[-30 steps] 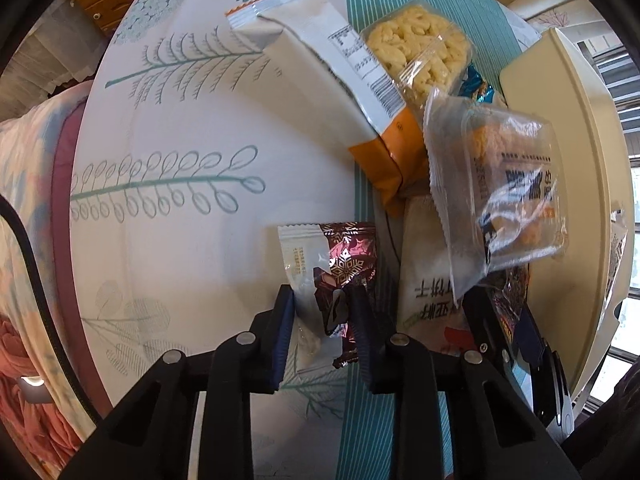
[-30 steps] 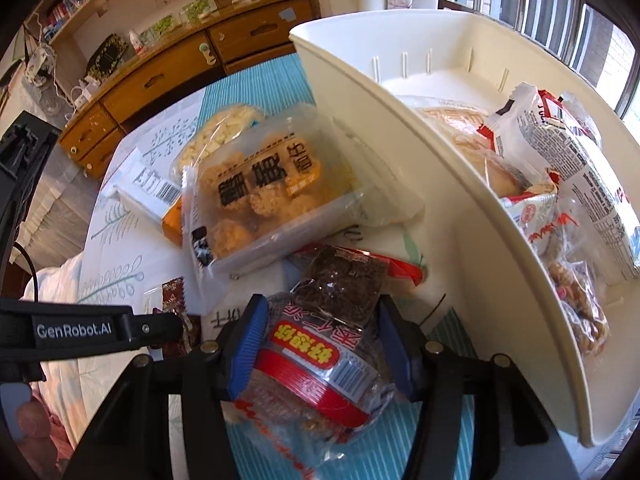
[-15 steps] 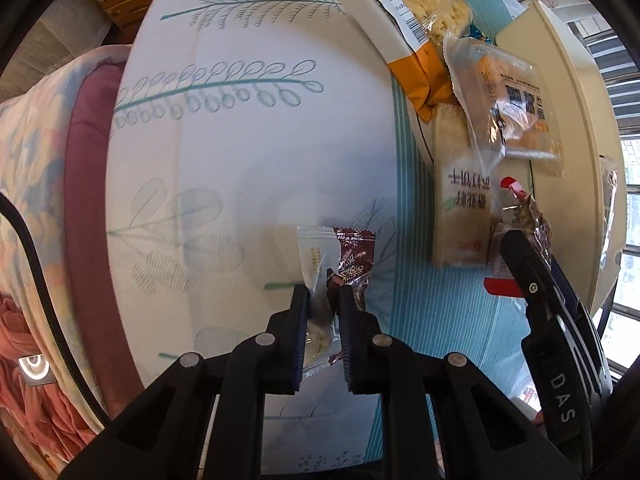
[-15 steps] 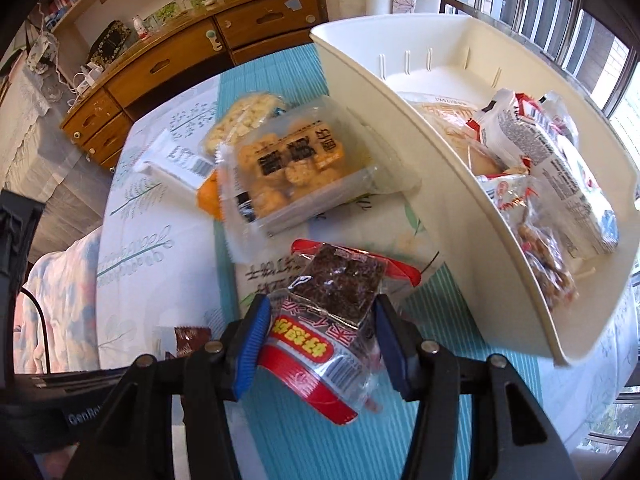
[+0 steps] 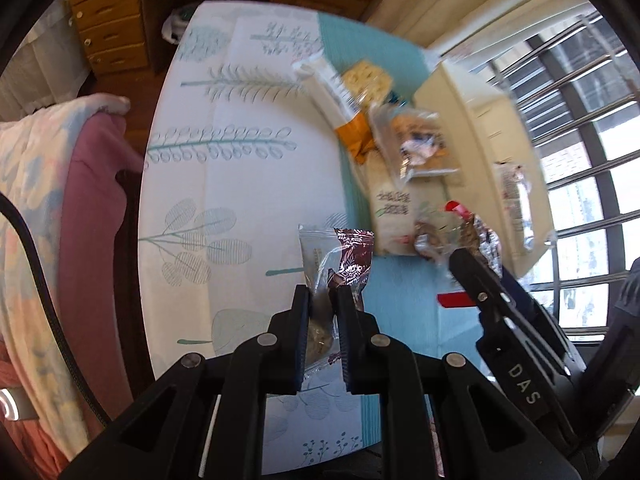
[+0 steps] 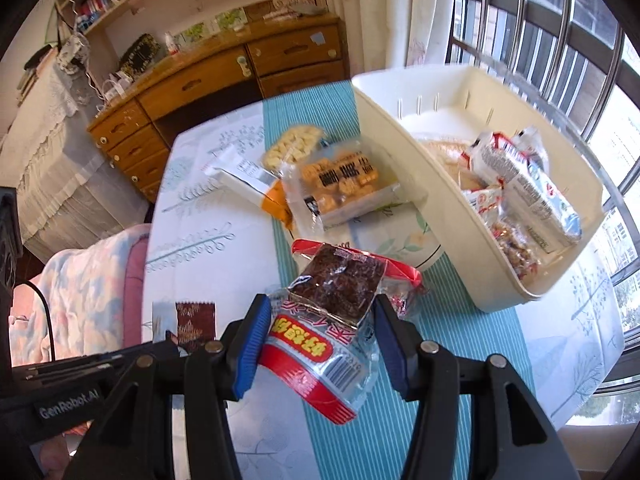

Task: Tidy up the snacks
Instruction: 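Carry both packs into the white box and open both tools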

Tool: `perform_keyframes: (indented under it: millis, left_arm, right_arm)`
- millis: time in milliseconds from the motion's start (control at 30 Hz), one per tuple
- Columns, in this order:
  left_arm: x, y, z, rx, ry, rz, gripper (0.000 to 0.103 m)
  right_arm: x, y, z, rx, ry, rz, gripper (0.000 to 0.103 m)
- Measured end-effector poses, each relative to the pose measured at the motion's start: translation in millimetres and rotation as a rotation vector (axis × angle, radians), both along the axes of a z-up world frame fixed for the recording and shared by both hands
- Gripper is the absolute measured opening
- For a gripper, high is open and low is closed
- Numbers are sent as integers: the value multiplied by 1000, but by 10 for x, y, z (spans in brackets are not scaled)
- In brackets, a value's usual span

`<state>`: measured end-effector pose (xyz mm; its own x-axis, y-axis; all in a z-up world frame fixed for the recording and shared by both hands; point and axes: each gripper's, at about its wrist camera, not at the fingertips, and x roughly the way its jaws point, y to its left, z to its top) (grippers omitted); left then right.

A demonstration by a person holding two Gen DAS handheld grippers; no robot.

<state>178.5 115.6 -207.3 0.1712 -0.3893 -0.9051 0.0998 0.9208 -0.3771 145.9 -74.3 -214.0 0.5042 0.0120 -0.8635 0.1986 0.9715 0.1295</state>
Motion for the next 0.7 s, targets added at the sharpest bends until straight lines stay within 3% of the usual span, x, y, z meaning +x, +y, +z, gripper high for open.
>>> perform_keyframes:
  millis: [267,700]
  left_arm:
    - [-181,48,530,-153,-191,-13,12]
    - [-301,-307,1014,-173,-349,-2,12]
  right_arm:
    - [-211,-17,340,-6,-124,9,52]
    - [-351,-325,748,-4,-295,122,52]
